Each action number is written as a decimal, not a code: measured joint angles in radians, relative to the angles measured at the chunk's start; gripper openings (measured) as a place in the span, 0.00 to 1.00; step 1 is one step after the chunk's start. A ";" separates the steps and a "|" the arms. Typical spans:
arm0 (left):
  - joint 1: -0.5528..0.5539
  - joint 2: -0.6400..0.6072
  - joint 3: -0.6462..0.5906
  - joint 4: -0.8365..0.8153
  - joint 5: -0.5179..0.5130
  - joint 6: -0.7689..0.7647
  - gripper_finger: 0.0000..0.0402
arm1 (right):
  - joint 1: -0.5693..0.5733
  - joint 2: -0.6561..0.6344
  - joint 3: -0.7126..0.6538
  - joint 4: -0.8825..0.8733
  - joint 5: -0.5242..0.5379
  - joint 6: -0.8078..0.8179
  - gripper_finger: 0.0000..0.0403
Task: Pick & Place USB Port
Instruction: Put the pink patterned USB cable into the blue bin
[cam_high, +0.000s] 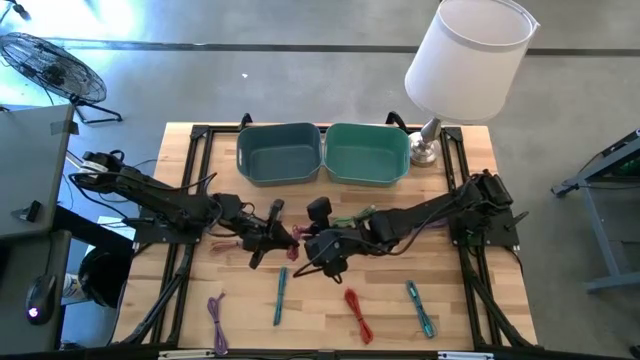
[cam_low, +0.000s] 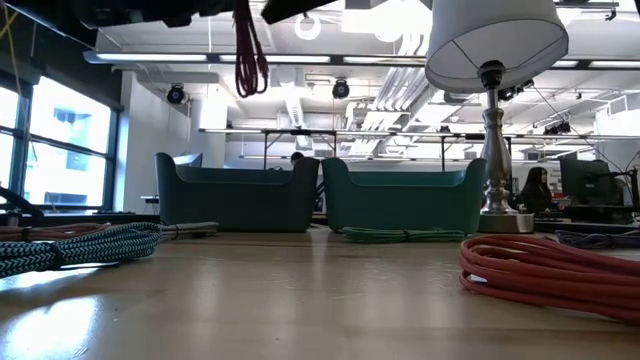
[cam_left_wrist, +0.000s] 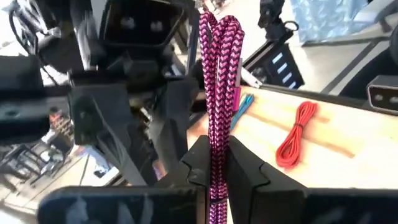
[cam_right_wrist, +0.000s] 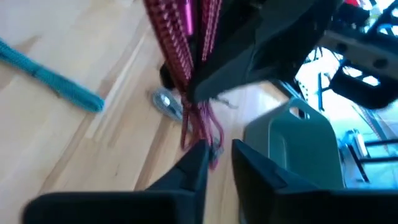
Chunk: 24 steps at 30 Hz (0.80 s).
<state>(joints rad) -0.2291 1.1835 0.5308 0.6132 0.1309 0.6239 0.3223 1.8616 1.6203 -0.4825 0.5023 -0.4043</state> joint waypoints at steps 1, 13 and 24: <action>0.000 -0.001 0.000 -0.001 -0.015 0.000 0.05 | 0.009 -0.001 0.000 -0.018 0.026 0.014 0.22; 0.101 -0.112 0.076 -0.487 -0.511 0.079 0.05 | 0.138 -0.053 0.002 -0.467 0.302 0.375 0.47; 0.498 -0.100 0.285 -0.799 -0.244 0.158 0.05 | 0.186 -0.056 0.002 -0.627 0.286 0.588 0.46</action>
<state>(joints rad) 0.2690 1.0835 0.8158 -0.1861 -0.1128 0.7823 0.5085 1.8053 1.6218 -1.1095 0.7887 0.1837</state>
